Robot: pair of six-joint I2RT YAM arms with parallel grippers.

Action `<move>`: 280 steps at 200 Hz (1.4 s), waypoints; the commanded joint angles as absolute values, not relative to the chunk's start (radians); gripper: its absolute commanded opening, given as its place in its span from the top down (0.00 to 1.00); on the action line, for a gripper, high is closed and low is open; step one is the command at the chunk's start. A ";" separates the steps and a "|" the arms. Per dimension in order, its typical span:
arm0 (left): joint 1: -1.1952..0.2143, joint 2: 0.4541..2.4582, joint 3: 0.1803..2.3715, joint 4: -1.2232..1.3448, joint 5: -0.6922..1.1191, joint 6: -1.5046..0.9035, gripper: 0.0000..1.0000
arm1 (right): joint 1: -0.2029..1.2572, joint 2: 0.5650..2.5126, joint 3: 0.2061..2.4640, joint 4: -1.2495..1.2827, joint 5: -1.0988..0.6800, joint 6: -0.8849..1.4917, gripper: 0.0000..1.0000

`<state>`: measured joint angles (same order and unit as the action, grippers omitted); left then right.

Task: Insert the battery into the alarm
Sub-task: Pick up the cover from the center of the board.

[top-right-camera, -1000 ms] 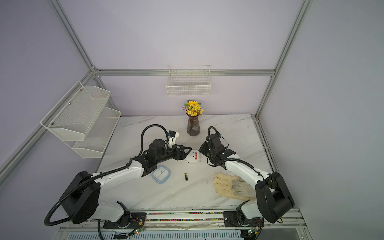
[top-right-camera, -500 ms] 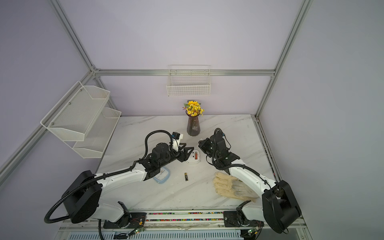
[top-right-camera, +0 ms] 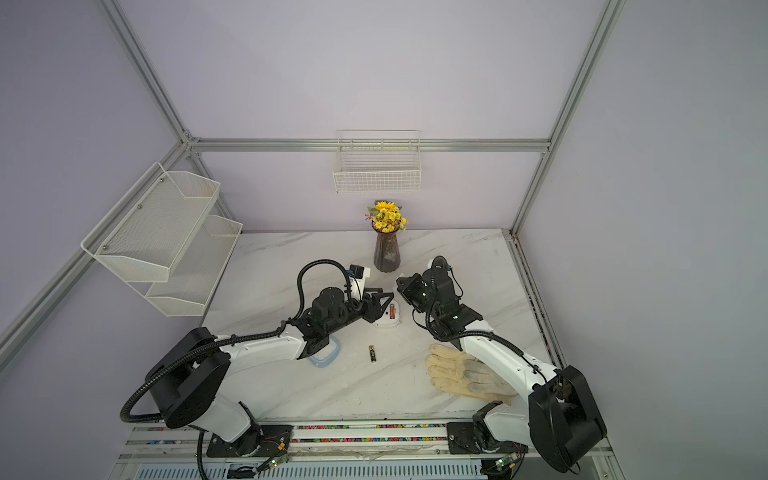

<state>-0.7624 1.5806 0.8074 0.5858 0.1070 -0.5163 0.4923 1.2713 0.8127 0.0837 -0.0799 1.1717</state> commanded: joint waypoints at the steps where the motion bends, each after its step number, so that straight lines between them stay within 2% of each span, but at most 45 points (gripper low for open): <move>1: -0.771 1.586 0.841 0.657 0.120 -0.535 0.50 | 0.489 1.264 0.831 0.121 -0.097 1.204 1.00; 81: -0.785 1.624 0.875 0.661 0.125 -0.525 0.60 | 0.493 1.273 0.837 0.137 -0.123 1.208 1.00; 175: -0.787 1.636 0.893 0.636 0.091 -0.540 0.81 | 0.498 1.264 0.833 0.141 -0.132 1.212 1.00; 222: -0.788 1.640 0.907 0.621 0.093 -0.543 0.87 | 0.499 1.267 0.835 0.131 -0.143 1.212 1.00; 280: -0.788 1.631 0.900 0.597 0.051 -0.531 0.99 | 0.501 1.274 0.842 0.123 -0.153 1.217 1.00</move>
<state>-0.7822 1.6390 0.8791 0.5827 0.0803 -0.5388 0.4946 1.2736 0.8131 0.1104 -0.1337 1.1896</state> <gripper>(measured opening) 0.049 0.048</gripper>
